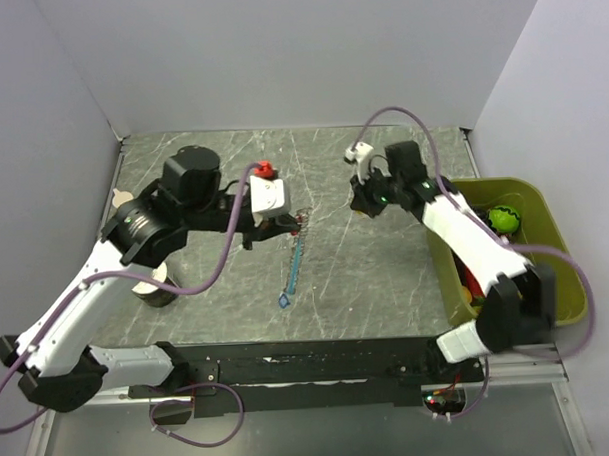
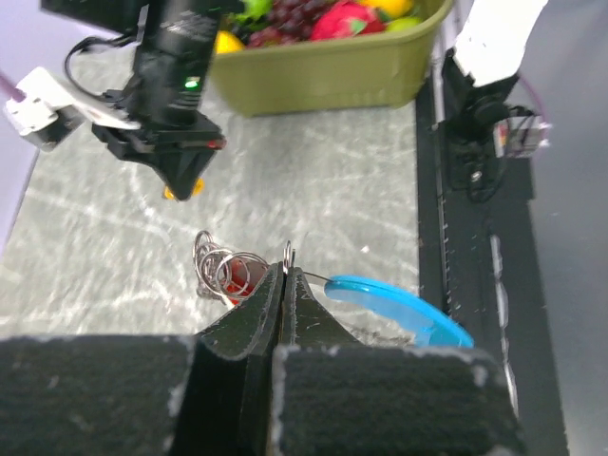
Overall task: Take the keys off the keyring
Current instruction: Place the key at the center of the board.
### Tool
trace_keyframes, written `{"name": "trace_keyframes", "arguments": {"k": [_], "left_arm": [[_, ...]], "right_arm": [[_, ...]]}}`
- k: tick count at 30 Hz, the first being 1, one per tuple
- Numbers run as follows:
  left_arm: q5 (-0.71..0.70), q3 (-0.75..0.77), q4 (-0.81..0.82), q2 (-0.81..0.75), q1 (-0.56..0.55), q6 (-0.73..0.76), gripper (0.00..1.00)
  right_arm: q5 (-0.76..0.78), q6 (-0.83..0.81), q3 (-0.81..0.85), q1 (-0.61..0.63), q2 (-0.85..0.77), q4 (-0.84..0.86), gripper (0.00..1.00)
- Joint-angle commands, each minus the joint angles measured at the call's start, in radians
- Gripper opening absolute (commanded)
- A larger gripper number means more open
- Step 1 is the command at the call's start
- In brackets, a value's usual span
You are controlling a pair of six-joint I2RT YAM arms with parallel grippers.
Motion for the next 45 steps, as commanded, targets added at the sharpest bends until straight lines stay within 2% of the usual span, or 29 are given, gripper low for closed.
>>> {"name": "trace_keyframes", "arguments": {"k": [1,8,12,16,20,22,24,27,32,39,41,45], "left_arm": [[-0.043,-0.045,0.057,-0.079,0.046,0.043,0.01],[-0.117,-0.091,0.074,-0.128,0.069,0.052,0.01],[-0.124,-0.083,0.075,-0.123,0.07,0.049,0.01],[-0.117,-0.086,0.09,-0.114,0.07,0.04,0.01],[-0.103,-0.08,0.087,-0.103,0.072,0.037,0.01],[-0.097,-0.073,0.087,-0.097,0.072,0.034,0.01],[-0.089,-0.069,0.084,-0.096,0.074,0.029,0.01],[-0.076,-0.069,0.083,-0.097,0.075,0.029,0.01],[0.001,-0.066,0.055,-0.1,0.077,0.051,0.01],[0.115,-0.068,0.018,-0.103,0.078,0.069,0.01],[0.1,-0.069,0.063,-0.102,0.083,0.032,0.01],[-0.038,-0.082,0.201,-0.093,0.087,-0.145,0.01]], "right_arm": [[0.121,0.07,0.194,-0.019,0.205,-0.018,0.0],[0.301,0.095,0.478,-0.031,0.581,-0.133,0.0],[0.411,0.086,0.616,-0.03,0.718,-0.188,0.0],[0.453,0.075,0.668,-0.03,0.796,-0.214,0.02],[0.422,0.076,0.687,-0.03,0.837,-0.246,0.1],[0.407,0.079,0.675,-0.028,0.833,-0.246,0.23],[0.39,0.078,0.644,-0.03,0.802,-0.233,0.36],[0.359,0.07,0.584,-0.039,0.721,-0.198,0.46],[0.249,0.052,0.494,-0.042,0.53,-0.197,0.49],[-0.128,-0.008,0.336,-0.039,0.19,-0.193,0.49],[-0.245,-0.046,0.276,-0.032,0.094,-0.196,0.49],[-0.322,-0.117,0.149,0.021,-0.052,-0.19,0.5]]}}
